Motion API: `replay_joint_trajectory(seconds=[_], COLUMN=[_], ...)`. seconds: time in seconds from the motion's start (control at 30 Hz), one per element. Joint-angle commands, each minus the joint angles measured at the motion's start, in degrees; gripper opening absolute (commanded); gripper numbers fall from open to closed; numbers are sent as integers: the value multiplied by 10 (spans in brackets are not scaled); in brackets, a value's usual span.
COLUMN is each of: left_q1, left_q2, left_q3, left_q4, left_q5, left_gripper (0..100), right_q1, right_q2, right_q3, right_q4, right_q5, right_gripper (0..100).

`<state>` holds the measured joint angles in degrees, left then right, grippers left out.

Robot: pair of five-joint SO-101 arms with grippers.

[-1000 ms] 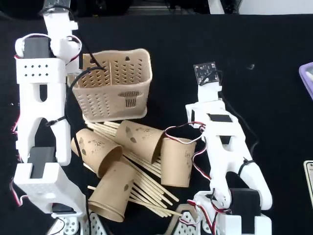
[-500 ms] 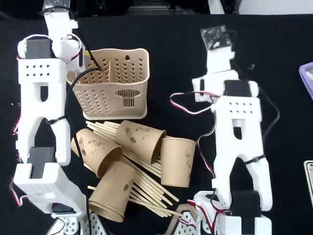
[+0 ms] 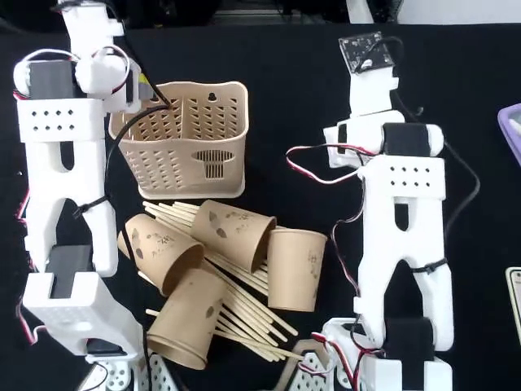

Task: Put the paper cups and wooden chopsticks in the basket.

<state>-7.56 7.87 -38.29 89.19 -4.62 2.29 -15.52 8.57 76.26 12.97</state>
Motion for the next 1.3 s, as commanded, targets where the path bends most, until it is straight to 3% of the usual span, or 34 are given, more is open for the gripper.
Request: replay_joint_trajectory(seconds=[0.0, 0.13, 0.27, 0.33, 0.5, 0.67, 0.73, 0.9, 1.03, 1.2, 1.27], left_q1=[4, 25, 71, 91, 118, 95, 80, 41, 18, 14, 0], left_q2=[-15, -13, -15, -14, -13, -18, -19, -20, -20, -20, -20], left_q3=[48, 94, 126, 131, 147, 148, 143, 53, -80, -230, -251], left_q4=[-40, -69, -98, -106, -139, -137, -137, -69, 0, 120, 117], left_q5=[-6, -6, -6, -6, 40, 49, 49, 54, 50, 49, 49], left_gripper=[231, 204, 19, 55, 29, 34, 86, 271, 245, 234, 234], right_q1=[7, 19, 65, 89, 119, 108, 96, 47, 8, -23, -37], right_q2=[-39, -40, -40, -40, -40, -40, -40, -90, -169, -253, -283], right_q3=[-38, -38, -36, -36, -28, -7, -7, -5, -5, 14, 37], right_q4=[27, 38, 35, 35, 38, 33, 34, 38, 38, 46, 54], right_q5=[-2, -2, -1, -1, -1, -1, -1, -6, -2, 4, 30], right_gripper=[232, 212, 129, 96, 78, 78, 79, 136, 240, 247, 247])
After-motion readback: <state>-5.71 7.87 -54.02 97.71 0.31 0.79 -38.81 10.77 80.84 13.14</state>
